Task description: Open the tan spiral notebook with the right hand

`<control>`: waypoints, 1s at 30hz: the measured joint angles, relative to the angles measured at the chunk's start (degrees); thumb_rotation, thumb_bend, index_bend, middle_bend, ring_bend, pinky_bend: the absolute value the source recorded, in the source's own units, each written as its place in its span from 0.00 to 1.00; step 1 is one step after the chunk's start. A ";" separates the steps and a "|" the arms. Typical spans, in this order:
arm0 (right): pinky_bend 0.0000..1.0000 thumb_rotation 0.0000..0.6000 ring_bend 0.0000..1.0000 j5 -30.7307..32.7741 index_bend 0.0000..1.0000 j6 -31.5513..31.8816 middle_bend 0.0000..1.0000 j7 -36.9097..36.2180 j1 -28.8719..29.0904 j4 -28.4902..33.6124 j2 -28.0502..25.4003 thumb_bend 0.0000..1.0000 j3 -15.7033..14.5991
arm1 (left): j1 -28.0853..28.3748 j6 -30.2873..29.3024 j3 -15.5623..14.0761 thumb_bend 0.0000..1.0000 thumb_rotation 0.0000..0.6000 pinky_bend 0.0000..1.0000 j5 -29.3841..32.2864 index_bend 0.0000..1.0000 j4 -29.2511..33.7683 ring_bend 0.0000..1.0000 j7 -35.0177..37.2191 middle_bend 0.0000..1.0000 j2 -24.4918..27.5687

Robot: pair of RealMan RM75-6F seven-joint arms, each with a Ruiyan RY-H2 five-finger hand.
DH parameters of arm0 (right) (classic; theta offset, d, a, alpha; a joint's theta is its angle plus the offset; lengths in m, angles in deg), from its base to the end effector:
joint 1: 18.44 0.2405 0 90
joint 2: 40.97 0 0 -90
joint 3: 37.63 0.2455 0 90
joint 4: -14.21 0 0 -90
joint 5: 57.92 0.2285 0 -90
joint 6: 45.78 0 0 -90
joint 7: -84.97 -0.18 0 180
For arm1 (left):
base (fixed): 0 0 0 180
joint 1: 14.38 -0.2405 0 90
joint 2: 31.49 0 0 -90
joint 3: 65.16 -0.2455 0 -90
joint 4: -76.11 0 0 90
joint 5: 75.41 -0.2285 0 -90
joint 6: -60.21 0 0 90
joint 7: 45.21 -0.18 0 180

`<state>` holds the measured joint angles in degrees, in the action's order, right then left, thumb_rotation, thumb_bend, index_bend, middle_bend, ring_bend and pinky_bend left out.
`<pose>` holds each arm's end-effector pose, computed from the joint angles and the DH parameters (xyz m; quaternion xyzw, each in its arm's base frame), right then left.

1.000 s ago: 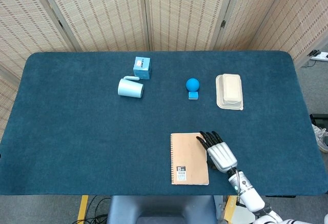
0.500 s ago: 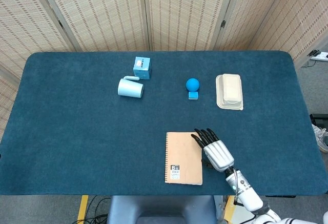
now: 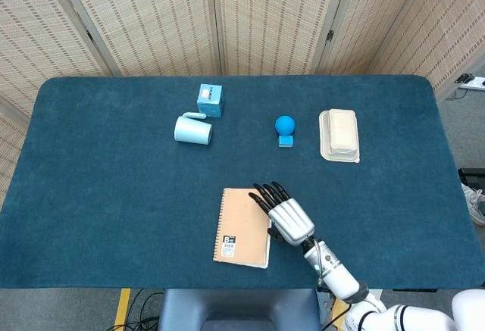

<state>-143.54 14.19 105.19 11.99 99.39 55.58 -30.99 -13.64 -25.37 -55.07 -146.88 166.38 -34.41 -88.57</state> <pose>-0.1175 -0.2905 -0.0863 0.7708 -0.3251 0.4158 0.3567 -0.3639 0.2148 0.2288 -0.4549 -0.4123 -0.3941 0.6839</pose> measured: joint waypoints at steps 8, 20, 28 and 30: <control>0.00 1.00 0.00 2.73 0.00 -1.89 0.00 6.36 4.87 3.55 2.45 0.31 4.74 | -0.50 0.22 0.22 0.27 1.00 0.14 0.07 0.09 -0.35 0.06 2.60 0.04 0.68; 0.00 1.00 0.00 9.63 0.00 -8.35 0.00 9.92 20.62 -9.72 17.09 0.31 15.49 | -1.70 2.04 1.22 0.27 1.00 0.14 2.33 0.09 -2.45 0.06 10.77 0.04 2.35; 0.00 1.00 0.00 11.93 0.00 -10.50 0.00 4.32 28.19 -24.82 24.91 0.31 18.11 | -2.27 3.27 1.57 0.27 1.00 0.14 2.74 0.09 -4.17 0.06 13.71 0.04 3.08; 0.00 1.00 0.00 12.03 0.00 -9.72 0.00 4.45 27.41 -23.66 23.97 0.30 17.51 | -2.27 2.90 1.45 0.27 1.00 0.14 2.26 0.09 -3.90 0.06 13.03 0.04 3.03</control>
<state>-131.51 4.47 109.64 39.40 75.73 79.55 -13.48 -15.90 -22.47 -53.62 -144.61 162.48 -21.38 -85.54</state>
